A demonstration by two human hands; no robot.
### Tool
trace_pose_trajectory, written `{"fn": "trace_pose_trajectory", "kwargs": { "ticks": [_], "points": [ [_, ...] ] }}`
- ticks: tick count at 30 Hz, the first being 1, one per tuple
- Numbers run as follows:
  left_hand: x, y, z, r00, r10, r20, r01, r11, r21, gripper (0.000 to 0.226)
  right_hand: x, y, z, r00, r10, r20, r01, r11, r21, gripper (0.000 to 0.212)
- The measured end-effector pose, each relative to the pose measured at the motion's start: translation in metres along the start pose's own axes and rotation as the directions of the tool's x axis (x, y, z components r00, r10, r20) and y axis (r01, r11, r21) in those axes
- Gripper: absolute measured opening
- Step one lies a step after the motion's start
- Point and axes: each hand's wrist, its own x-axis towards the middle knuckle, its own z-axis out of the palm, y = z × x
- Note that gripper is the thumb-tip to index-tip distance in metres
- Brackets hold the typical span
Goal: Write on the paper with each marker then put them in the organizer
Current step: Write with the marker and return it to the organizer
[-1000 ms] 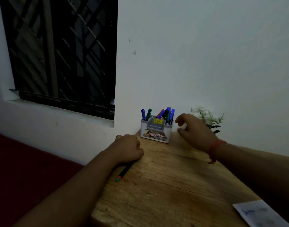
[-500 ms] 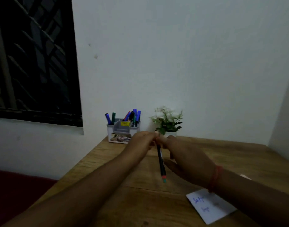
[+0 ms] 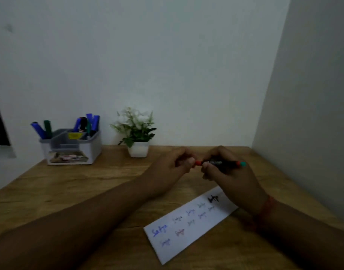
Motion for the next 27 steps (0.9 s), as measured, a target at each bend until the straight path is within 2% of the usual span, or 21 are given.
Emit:
{"fn": "trace_pose_trajectory", "kwargs": {
  "ticks": [2, 3, 6, 9, 12, 15, 17, 19, 20, 23, 27],
  "points": [
    [0.002, -0.008, 0.011, 0.989, 0.143, 0.043, -0.148, 0.976, 0.162, 0.011, 0.001, 0.007, -0.002, 0.985, 0.17, 0.036, -0.174, 0.971, 0.164, 0.005],
    [0.002, -0.012, 0.015, 0.978, 0.196, 0.075, -0.208, 0.949, 0.236, 0.011, 0.002, 0.01, -0.002, 0.977, 0.201, 0.074, -0.211, 0.961, 0.18, 0.004],
    [0.002, -0.024, 0.014, 0.956, 0.26, 0.132, -0.29, 0.894, 0.34, 0.014, 0.003, 0.012, 0.001, 0.971, 0.205, 0.124, -0.223, 0.962, 0.157, 0.01],
    [0.002, -0.027, 0.007, 0.943, 0.296, 0.151, -0.331, 0.871, 0.363, 0.017, 0.001, 0.008, 0.0, 0.98, 0.171, 0.104, -0.186, 0.971, 0.154, 0.013],
    [0.007, -0.026, 0.009, 0.931, 0.306, 0.199, -0.359, 0.865, 0.351, 0.012, -0.001, 0.004, 0.001, 0.987, 0.131, 0.089, -0.138, 0.987, 0.076, 0.014],
    [0.008, -0.036, 0.006, 0.941, 0.258, 0.219, -0.327, 0.857, 0.398, 0.01, 0.0, -0.002, -0.006, 0.999, 0.049, -0.021, -0.047, 0.995, 0.086, 0.017],
    [0.006, -0.047, -0.006, 0.98, 0.135, 0.144, -0.18, 0.907, 0.38, 0.014, 0.004, -0.009, -0.025, 0.981, 0.011, -0.196, 0.026, 0.982, 0.187, 0.016],
    [0.004, -0.054, -0.014, 0.992, 0.061, 0.113, -0.1, 0.917, 0.386, 0.013, 0.01, -0.012, -0.042, 0.954, -0.031, -0.298, 0.103, 0.968, 0.227, 0.016],
    [0.004, -0.054, -0.013, 0.988, 0.057, 0.142, -0.113, 0.895, 0.431, 0.012, 0.011, -0.01, -0.045, 0.952, -0.03, -0.303, 0.098, 0.973, 0.21, 0.015],
    [0.008, -0.047, -0.003, 0.975, 0.074, 0.211, -0.177, 0.831, 0.528, 0.023, 0.008, 0.006, -0.032, 0.974, 0.062, -0.216, -0.053, 0.997, 0.047, 0.012],
    [0.003, -0.045, -0.003, 0.976, -0.005, 0.219, -0.123, 0.816, 0.564, 0.029, 0.006, 0.018, -0.021, 0.977, 0.178, -0.113, -0.185, 0.982, -0.048, 0.012]
  ]
}}
